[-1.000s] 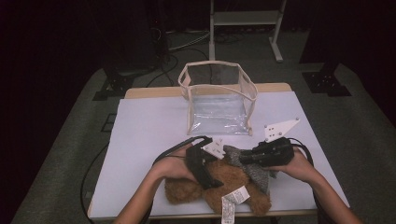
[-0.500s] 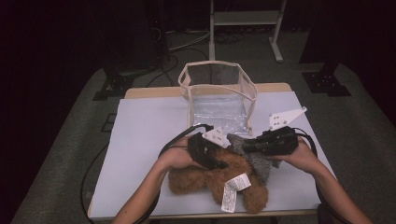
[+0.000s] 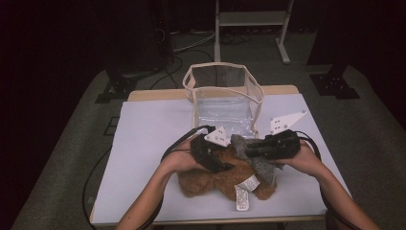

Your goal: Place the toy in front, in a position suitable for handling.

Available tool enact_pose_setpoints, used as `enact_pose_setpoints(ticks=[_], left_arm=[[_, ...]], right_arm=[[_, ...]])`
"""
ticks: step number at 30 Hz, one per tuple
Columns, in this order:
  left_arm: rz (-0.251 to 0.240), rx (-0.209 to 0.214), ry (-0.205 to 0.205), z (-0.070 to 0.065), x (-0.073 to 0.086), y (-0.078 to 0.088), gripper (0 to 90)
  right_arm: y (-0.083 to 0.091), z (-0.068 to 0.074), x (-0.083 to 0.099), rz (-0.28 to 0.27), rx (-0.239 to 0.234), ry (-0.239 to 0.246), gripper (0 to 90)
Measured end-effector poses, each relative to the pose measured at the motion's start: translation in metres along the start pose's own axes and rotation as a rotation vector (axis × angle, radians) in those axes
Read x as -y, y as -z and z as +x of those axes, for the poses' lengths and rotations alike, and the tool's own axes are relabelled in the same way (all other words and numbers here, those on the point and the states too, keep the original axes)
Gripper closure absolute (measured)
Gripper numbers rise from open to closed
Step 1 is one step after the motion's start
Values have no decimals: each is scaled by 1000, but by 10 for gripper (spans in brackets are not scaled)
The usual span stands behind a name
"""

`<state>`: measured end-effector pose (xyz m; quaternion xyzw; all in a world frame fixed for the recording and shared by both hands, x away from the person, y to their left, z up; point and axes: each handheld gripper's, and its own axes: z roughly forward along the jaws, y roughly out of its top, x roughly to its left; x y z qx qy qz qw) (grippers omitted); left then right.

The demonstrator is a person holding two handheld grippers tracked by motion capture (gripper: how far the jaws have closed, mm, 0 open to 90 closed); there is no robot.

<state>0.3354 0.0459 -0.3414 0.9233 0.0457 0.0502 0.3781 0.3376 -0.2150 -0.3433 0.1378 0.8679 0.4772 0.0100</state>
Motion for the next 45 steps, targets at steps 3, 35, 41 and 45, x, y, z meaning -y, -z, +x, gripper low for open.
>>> enact_pose_setpoints(ticks=[3, 35, 41, 45], left_arm=[[27, -7, 2, -2, 10, 11, 353], [-20, -79, 118, -13, 74, 45, 276], [-22, -78, 127, -10, 78, 38, 316], [-18, -79, 124, -10, 76, 37, 316]], right_arm=[[2, 3, 10, 6, 1, -3, 777], [-2, -8, 12, 82, 25, -16, 778], [-4, 4, -14, 121, 42, 72, 778], [-21, 8, -34, 160, 30, 130, 777]])
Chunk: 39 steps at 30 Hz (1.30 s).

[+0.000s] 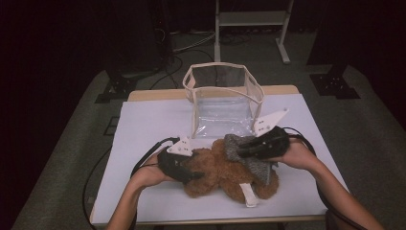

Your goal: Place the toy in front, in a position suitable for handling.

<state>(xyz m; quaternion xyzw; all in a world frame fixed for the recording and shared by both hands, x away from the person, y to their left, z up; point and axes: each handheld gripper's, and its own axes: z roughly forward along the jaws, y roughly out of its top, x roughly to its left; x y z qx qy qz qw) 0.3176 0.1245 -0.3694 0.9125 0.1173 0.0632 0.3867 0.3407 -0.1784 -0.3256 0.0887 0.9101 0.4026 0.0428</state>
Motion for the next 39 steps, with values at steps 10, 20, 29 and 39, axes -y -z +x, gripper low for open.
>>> enact_pose_setpoints(ticks=[10, 20, 29, 39], left_arm=[[-12, -18, -12, -2, 1, 11, 300], [34, -45, 29, 2, 21, 14, 283], [-18, -68, 42, 14, 15, 8, 342], [-26, -9, 23, 9, 16, -3, 315]], right_arm=[[-11, -19, -15, 4, 0, -4, 777], [-2, -30, 13, 6, -23, -86, 778], [3, -14, 37, 4, -63, -114, 781], [-4, -5, 7, 24, -40, -28, 779]])
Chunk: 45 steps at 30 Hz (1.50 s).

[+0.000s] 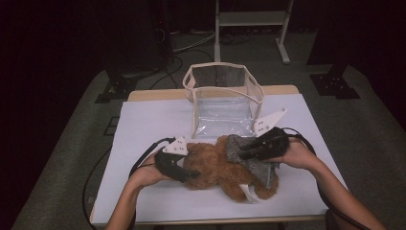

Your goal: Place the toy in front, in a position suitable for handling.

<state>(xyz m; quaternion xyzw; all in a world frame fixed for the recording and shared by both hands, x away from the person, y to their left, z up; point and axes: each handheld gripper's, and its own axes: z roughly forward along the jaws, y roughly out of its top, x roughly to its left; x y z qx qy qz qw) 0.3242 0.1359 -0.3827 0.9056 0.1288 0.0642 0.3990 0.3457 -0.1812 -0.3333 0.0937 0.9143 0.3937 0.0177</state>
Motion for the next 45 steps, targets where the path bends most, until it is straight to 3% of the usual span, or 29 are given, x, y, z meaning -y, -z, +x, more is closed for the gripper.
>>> enact_pose_setpoints(ticks=[2, 5, 8, 13, 18, 20, 23, 26, 29, 30, 32, 35, 38, 42, 45], left_arm=[[7, -3, -6, -1, -1, 0, 315], [17, -6, -9, -2, 0, 0, 315], [19, -8, -8, -1, 3, 2, 315], [22, -8, -7, -2, 3, 2, 315], [20, -14, -13, 1, -2, 10, 308], [-21, -7, -10, 3, -6, 17, 309], [-75, 15, -30, 2, -18, 22, 309], [-51, 34, -57, 0, -29, 14, 310], [12, 53, -63, -3, -32, -3, 333], [36, 51, -71, -4, -30, -9, 338], [31, 49, -71, -6, -27, -13, 338], [32, 49, -74, -8, -26, -12, 346], [47, 58, -90, -10, -26, -11, 357], [35, 69, -86, -10, -27, -6, 367], [-3, 48, -71, -6, -31, -2, 375]], right_arm=[[-14, 4, -13, 32, -13, 43, 779], [-26, 7, -22, 50, -32, 61, 779], [-24, 6, -21, 40, -28, 65, 778], [3, -5, -3, -10, 19, 5, 777], [34, -21, 27, -87, 61, -101, 777], [37, -23, 35, -103, 59, -127, 777], [32, -20, 42, -114, 29, -132, 777], [20, -10, 42, -104, -4, -109, 777], [12, 0, 40, -96, -37, -80, 777], [13, 2, 39, -96, -35, -71, 777], [19, 3, 37, -106, -17, -66, 777], [30, -4, 32, -133, 15, -78, 777], [30, -12, 26, -135, 40, -88, 777], [12, -9, 22, -109, 7, -72, 777], [0, -2, 27, -94, -33, -71, 778]])
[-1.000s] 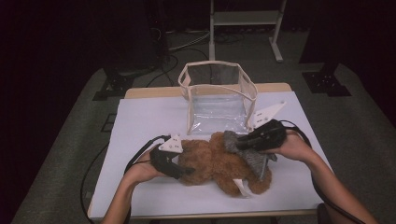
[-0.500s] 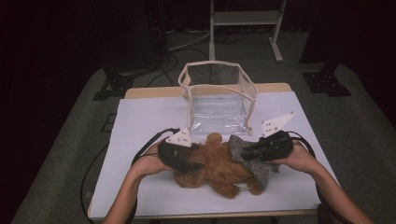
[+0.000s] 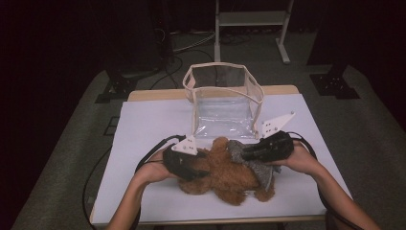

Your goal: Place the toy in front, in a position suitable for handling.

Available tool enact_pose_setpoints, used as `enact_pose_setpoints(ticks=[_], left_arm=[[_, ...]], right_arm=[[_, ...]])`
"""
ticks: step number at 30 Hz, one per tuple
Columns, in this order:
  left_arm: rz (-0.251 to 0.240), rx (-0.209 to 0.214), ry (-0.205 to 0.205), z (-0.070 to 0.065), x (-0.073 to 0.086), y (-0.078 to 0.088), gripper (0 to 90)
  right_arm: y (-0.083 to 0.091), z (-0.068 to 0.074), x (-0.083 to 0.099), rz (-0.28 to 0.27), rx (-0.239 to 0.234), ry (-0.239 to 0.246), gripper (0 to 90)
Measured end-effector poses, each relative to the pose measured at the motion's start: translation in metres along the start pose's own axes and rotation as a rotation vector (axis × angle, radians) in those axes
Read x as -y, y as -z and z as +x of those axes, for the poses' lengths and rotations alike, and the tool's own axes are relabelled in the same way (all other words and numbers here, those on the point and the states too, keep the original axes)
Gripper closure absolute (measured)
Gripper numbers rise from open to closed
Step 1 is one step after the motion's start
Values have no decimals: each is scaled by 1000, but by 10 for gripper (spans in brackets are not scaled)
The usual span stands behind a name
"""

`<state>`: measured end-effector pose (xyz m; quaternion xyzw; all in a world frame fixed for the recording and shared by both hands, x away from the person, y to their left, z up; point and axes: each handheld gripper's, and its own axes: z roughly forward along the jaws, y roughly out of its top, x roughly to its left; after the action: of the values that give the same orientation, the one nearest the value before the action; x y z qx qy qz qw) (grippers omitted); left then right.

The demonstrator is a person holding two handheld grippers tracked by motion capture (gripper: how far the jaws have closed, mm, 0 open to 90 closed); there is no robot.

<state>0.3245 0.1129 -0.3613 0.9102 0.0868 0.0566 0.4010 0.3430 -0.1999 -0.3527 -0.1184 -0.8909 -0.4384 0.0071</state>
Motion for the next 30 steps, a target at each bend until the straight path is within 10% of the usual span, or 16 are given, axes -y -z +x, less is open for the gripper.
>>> enact_pose_setpoints(ticks=[8, 16, 23, 30], left_arm=[[40, 23, -15, -8, 5, -9, 419], [5, -8, -35, -6, 3, -3, 440], [1, 14, -18, -8, 7, -7, 462], [37, 55, -46, -13, 7, -7, 459]], right_arm=[[11, 2, -9, -33, 26, 9, 778], [-15, 7, -14, -10, -13, 37, 777], [8, 6, 8, -23, -23, -13, 777], [15, -2, -9, -60, 13, -6, 776]])
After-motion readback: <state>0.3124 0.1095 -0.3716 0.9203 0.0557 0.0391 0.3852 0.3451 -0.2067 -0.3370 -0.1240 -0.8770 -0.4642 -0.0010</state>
